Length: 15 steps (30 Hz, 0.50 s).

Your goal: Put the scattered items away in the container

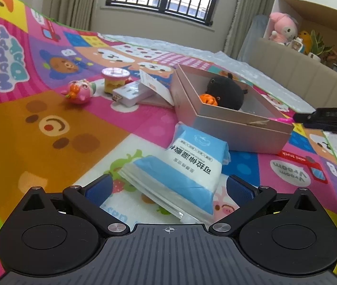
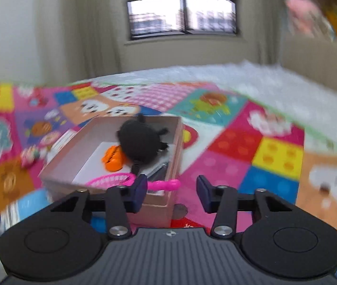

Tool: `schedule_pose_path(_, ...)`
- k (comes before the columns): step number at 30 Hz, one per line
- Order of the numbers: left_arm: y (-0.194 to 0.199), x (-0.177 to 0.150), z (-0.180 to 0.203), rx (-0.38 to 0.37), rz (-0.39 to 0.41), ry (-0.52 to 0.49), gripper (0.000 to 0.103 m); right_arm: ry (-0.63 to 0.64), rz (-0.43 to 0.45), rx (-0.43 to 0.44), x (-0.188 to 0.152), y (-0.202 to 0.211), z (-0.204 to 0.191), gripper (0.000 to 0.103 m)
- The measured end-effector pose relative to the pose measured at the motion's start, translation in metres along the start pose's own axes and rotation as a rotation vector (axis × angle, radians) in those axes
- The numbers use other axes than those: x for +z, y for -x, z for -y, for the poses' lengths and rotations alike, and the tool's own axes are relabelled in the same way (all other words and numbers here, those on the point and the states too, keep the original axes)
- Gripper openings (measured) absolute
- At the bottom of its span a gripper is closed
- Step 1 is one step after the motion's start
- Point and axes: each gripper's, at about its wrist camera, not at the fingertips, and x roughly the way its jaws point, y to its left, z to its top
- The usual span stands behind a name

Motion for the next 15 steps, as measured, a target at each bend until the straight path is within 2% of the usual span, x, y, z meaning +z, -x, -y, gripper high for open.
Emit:
schedule_pose_path(1, 0.001, 0.000, 0.000, -0.003, 0.001, 0.000, 0.103, -0.043, -0.019, 0.007, 0.000, -0.006, 0.005, 0.023)
schedule_pose_path(4, 0.002, 0.000, 0.000, -0.013, 0.003, 0.001, 0.103, -0.134, -0.038, 0.064, 0.001, -0.013, 0.012, 0.010)
schedule_pose_path(6, 0.002, 0.001, 0.000, -0.020, 0.006, 0.000, 0.103, -0.121, -0.041, 0.077, 0.007, -0.019, 0.004, 0.010)
schedule_pose_path(9, 0.002, 0.001, 0.002, -0.015, 0.006, -0.005, 0.103, -0.054, -0.025, 0.042, 0.016, -0.032, -0.017, 0.010)
schedule_pose_path(11, 0.003, 0.000, 0.003, -0.004, 0.003, -0.012, 0.103, -0.051, -0.035, 0.082, 0.022, -0.043, -0.024, 0.005)
schedule_pose_path(12, 0.004, -0.001, 0.003, -0.001, 0.003, -0.015, 0.103, -0.036, -0.031, 0.070, 0.025, -0.047, -0.030, 0.005)
schedule_pose_path(14, 0.007, -0.002, 0.003, 0.004, 0.005, -0.017, 0.103, 0.024, 0.018, 0.029, 0.027, -0.047, -0.041, 0.005)
schedule_pose_path(15, 0.008, -0.003, 0.002, 0.004, 0.005, -0.016, 0.103, 0.035, 0.028, 0.035, 0.027, -0.045, -0.042, 0.005)
